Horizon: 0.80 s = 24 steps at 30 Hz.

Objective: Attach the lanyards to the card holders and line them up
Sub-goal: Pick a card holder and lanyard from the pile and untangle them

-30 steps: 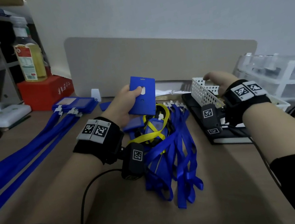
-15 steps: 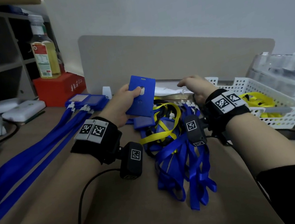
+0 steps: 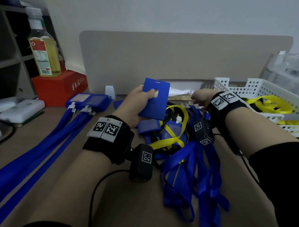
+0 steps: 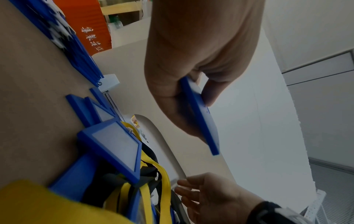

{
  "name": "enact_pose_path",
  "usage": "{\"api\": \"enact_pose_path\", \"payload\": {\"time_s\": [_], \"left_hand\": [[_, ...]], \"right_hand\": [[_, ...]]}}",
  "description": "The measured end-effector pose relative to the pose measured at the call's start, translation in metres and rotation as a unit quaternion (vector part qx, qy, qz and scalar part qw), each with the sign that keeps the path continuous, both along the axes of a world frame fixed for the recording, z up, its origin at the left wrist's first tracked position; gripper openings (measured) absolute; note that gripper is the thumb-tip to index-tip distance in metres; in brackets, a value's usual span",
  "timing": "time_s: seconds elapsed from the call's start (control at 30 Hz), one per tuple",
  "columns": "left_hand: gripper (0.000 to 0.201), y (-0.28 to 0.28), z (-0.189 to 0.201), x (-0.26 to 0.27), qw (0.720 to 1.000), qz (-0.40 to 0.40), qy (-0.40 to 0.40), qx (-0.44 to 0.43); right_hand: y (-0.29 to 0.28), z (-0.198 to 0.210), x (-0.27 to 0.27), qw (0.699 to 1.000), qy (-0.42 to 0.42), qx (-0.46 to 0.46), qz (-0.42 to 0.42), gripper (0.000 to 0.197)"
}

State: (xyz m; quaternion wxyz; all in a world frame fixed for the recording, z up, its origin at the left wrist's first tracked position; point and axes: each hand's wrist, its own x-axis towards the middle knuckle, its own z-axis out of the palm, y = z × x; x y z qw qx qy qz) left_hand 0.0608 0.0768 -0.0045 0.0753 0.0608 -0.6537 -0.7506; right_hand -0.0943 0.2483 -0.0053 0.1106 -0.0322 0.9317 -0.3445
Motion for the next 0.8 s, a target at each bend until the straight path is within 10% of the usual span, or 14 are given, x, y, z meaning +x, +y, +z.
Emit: {"api": "enact_pose_path", "payload": {"time_s": [0.33,0.53,0.8], "left_hand": [[0.009,-0.01,-0.004,-0.038,1.0,-0.009,-0.029,0.002],[0.01,-0.016,-0.012,-0.049,0.999,-0.016,-0.037,0.021],[0.008,-0.018,-0.014,-0.048,0.999,-0.019,-0.043,0.019]], "right_hand": [[-0.018,-0.025,-0.083,0.988,0.024,0.153,0.01,0.027],[-0.014,-0.038,-0.088,0.916,0.095,0.379,0.09,0.014],[-0.012,-0.035,-0.083,0.941,0.078,0.317,0.09,0.03]]}}
